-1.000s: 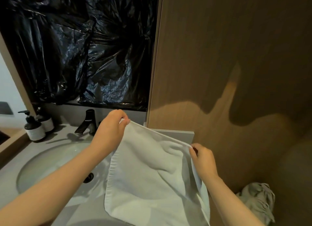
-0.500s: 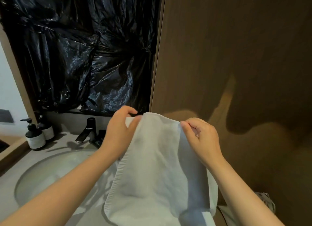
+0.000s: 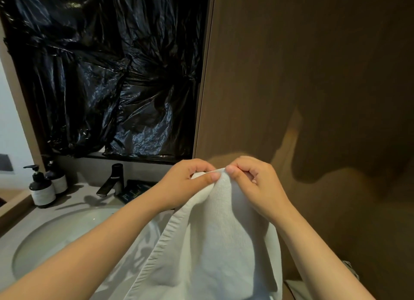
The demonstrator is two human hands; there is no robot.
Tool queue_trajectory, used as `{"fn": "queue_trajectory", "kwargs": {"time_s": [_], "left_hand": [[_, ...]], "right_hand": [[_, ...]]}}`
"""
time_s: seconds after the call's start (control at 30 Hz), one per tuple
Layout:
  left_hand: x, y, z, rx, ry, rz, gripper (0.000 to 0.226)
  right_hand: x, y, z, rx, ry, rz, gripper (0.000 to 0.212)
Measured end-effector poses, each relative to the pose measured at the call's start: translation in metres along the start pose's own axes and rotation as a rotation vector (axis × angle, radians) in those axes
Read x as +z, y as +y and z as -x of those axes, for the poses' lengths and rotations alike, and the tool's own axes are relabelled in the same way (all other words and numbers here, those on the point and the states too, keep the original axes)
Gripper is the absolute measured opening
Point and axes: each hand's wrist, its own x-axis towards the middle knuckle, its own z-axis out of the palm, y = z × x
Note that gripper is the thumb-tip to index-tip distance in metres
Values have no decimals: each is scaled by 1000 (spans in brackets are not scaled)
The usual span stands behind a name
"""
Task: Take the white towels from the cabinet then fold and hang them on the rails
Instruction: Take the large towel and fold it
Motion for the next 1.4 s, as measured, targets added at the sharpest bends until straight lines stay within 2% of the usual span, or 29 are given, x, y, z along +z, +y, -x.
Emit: {"fn": "queue_trajectory", "kwargs": {"time_s": [0.07,0.2,0.37,0.57,0.67,0.8,0.87,0.97,1.1,1.27,1.4], "left_hand": [[-3,2,0,-12,23,-38,15],[-5,8,-6,23,212,-141,9],[-9,11,-10,60,356,-246,8],[-26,4,-14,54,489,-362,8],[-29,-1,-15,46,487,-398,8],[-30,-2,-19,31,501,-415,9],[-34,-2,-21,29,535,-421,9],[-37,-8,-20,-4,568,-451,11],[-33,-20,-11,-15,506,-545,15],[-19,2,0,131,479,-381,27],[-8,13,1,104,355,-255,42]], "right_hand": [[-1,5,2,53,-8,18,24],[-3,11,8,134,-53,-19,26],[-4,19,25,226,15,-108,40],[-15,53,52,325,19,-55,38],[-26,60,51,312,60,27,34],[-57,37,14,100,257,210,17],[-66,22,-3,3,292,335,9],[-60,14,-14,2,210,440,12],[-44,13,-14,41,119,418,12],[-32,-1,-19,30,70,326,11],[-25,-6,-18,-23,17,258,12]]}}
